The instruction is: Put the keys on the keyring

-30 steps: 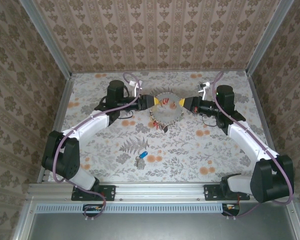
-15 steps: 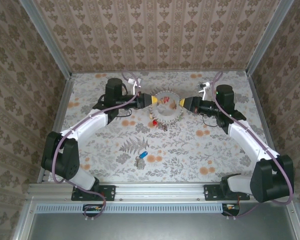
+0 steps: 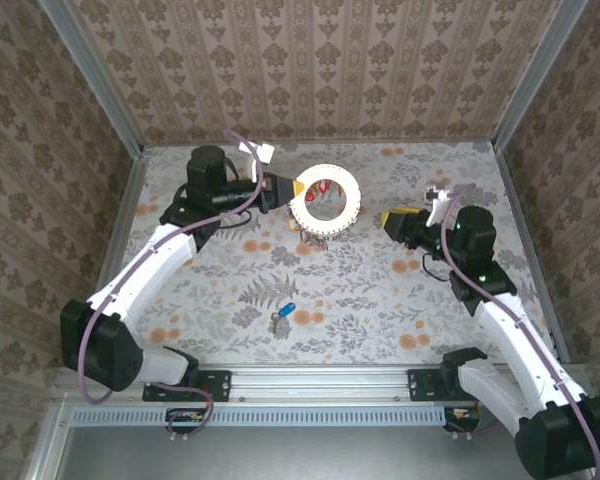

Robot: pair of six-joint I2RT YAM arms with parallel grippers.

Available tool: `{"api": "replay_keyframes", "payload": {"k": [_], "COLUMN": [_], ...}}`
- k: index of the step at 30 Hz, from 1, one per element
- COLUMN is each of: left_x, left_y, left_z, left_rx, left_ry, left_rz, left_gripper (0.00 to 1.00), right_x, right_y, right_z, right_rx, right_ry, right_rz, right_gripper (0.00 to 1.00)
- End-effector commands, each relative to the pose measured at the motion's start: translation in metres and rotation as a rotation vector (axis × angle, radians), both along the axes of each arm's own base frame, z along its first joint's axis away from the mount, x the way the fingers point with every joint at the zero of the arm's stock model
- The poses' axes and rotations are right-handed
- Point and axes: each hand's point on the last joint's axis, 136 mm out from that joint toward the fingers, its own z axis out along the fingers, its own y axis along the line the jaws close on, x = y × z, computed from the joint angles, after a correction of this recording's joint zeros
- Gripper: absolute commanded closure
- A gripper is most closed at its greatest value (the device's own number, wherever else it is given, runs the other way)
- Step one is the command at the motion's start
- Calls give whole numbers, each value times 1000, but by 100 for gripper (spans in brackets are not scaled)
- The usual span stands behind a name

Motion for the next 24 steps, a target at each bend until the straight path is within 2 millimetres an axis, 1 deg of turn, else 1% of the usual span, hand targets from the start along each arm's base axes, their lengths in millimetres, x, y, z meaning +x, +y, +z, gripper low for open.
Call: {"api": "replay_keyframes", "payload": {"k": [1,3,7,9,13,17,19,24], "left_x": [-1,-1,-1,-2,-2,-3,-4,-7], "left_y": [7,8,8,7,7,8,8,9], "left_z": [33,36,40,43,43,44,44,47], "left_rx": [-21,-26,-33,-39,-44,-50,-52,-59], "left_ry": [-129,-139,-150,-155,-153,-154,-159,-170], "left_rz": [25,31,33,30,30,26,26,16], "left_gripper": [100,100,100,100,100,100,100,100], "right_x": [-4,-9,-33,-40,-39,-41,-39,-37], "right_y": [8,17,49,59,66,74,76,82], "right_z": [19,15,5,2,4,8,7,3], "right_rx": [-43,-98,-332,-409,-472,-510,-528,-544], "right_ry": [-210,-266,-514,-611,-678,-753,-757,-756], "right_rz": [38,53,135,153,93,53,47,51], "right_gripper": [62,63,69,74,77,78,79,79]}}
